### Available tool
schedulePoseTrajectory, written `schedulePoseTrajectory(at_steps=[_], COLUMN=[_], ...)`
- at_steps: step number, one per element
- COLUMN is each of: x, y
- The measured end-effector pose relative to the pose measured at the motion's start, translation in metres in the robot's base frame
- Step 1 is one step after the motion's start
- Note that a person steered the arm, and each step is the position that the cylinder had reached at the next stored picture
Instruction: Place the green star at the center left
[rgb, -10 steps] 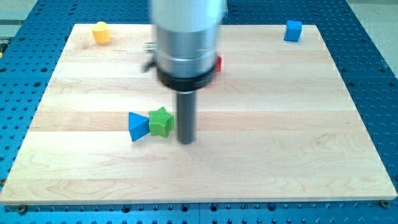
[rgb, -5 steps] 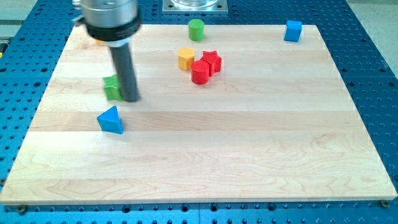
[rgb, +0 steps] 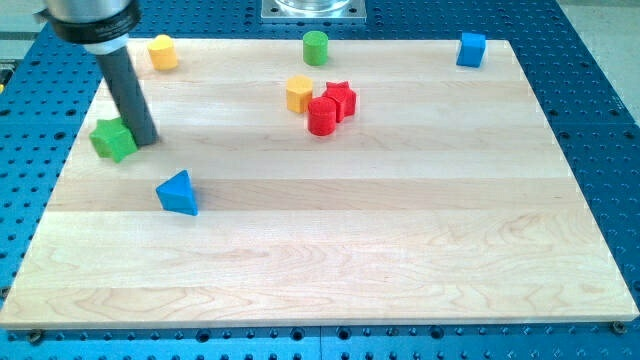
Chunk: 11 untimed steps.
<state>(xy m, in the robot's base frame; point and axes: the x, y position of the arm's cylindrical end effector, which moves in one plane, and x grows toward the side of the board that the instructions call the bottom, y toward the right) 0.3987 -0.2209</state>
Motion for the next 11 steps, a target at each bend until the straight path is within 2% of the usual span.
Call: schedulePoseTrajectory(at_steps=[2, 3, 5, 6, 8, 10, 11], x=[0.016, 0.004, -0.057, -0.065, -0.062, -0.041, -0.020], y=[0.023, 0.037, 0.039, 0.039, 0.008, -0.036, -0.037])
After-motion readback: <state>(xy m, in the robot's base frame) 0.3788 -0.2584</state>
